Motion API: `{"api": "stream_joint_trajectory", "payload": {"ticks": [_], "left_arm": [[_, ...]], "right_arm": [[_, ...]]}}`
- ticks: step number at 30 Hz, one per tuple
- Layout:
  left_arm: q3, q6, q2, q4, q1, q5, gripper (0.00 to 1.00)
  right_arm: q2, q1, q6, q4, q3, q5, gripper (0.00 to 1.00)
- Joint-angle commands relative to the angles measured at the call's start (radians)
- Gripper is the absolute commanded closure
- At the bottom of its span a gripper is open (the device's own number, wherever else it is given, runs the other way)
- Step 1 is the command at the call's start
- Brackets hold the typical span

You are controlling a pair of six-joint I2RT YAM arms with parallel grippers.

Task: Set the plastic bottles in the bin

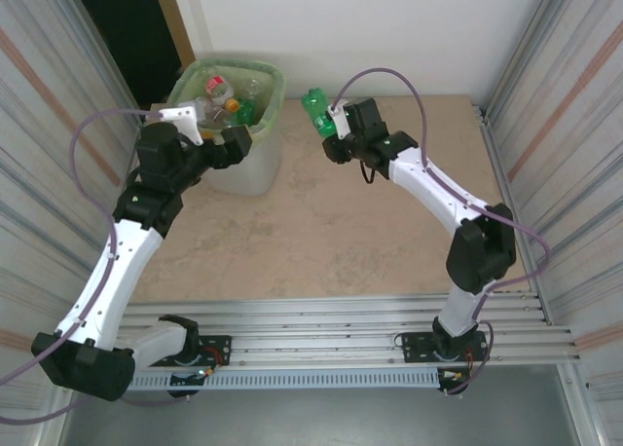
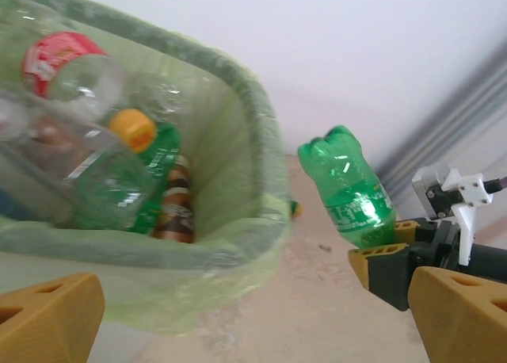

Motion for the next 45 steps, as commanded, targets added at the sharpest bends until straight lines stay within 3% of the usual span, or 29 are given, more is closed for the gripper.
{"api": "stream_joint_trajectory", "payload": {"ticks": [1, 10, 22, 38, 45], "left_arm": [[0.047, -0.034, 0.028, 0.059, -0.053, 0.051, 0.02], [0.095, -0.113, 0.133, 0.17, -0.156, 0.139, 0.08], [0.166, -0.215, 0.257, 0.322, -0.199, 0.254, 0.12], [0.184, -0.227, 0.299, 0.331, -0.198, 0.15, 0.2], [0.201, -0.209, 0.307, 0.328, -0.191, 0.132, 0.48]], "right_arm": [[-0.088, 0.034, 0.039, 0.067, -0.052, 0.02, 0.9], [-0.247, 0.081, 0.08, 0.204, -0.15, -0.059, 0.86], [-0.243, 0.133, 0.082, 0.233, -0.122, -0.09, 0.84], [-0.237, 0.206, 0.041, 0.218, -0.078, -0.086, 0.81], [-0.233, 0.231, 0.019, 0.206, -0.074, -0.043, 0.78]]}}
